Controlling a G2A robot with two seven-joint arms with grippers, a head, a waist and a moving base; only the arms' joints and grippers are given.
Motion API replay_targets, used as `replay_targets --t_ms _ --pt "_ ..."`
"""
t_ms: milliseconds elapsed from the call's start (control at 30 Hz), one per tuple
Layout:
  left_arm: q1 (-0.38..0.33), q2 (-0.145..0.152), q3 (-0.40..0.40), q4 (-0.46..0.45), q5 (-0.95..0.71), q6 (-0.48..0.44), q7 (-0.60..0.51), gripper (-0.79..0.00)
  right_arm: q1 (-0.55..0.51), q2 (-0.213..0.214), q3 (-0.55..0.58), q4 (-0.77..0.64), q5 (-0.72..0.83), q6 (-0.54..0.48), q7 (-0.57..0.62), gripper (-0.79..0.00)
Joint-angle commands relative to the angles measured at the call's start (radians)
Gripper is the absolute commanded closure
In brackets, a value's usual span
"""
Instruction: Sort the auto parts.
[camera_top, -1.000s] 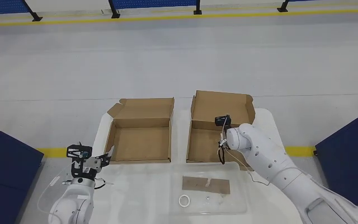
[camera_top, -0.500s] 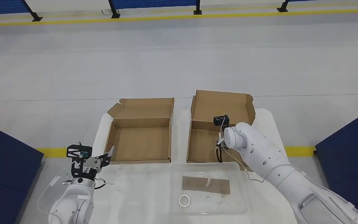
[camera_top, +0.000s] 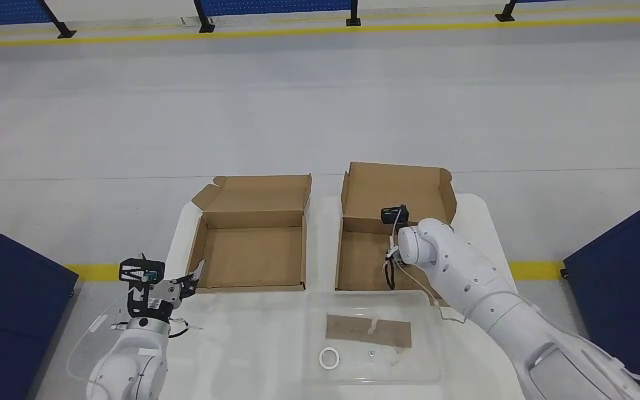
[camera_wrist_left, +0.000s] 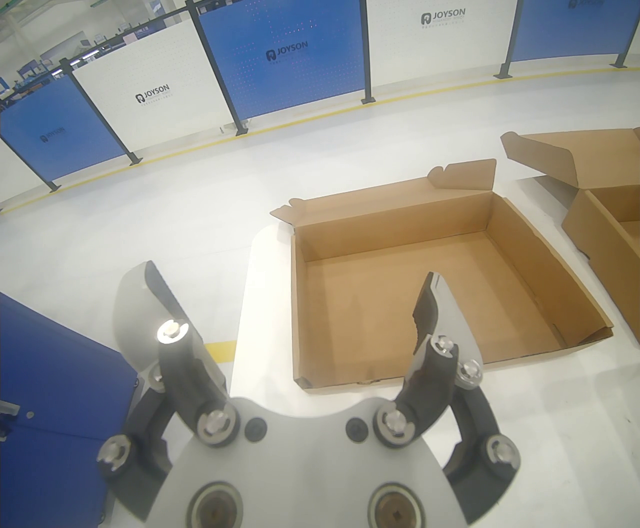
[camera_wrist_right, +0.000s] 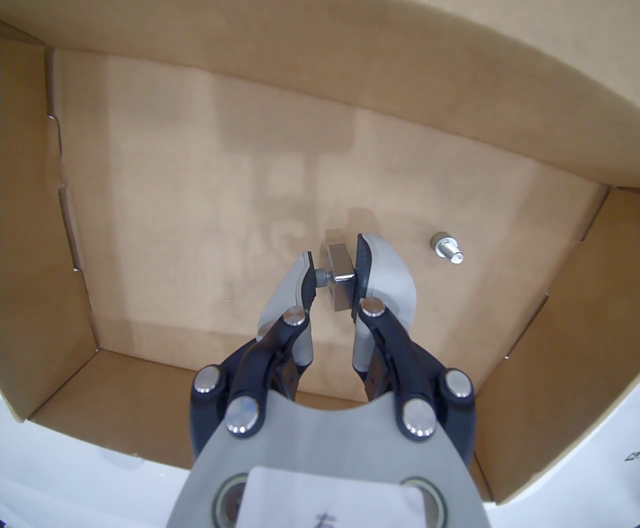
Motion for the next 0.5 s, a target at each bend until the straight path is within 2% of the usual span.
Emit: replay_targets --t_ms 0,300,400,467 --pt "0.000 0.000 0.000 0.000 0.000 0.000 0.000 -0.785 0.000 -0.003 0.003 0.006 -0.002 -0.001 -0.001 -0.058" --pt "0.000 0.000 0.000 0.000 0.000 0.000 0.000 -0.785 -0.001 -0.012 0.021 0.012 -0.020 -0.007 0.004 -0.160" --pt "0.000 0.000 0.000 0.000 0.000 0.000 0.000 -0.785 -0.003 -0.012 0.030 0.007 -0.028 -0.004 0.005 -0.139" --pt "0.000 0.000 0.000 0.000 0.000 0.000 0.000 -0.785 -0.006 -0.011 0.039 -0.001 -0.035 -0.002 0.008 -0.188"
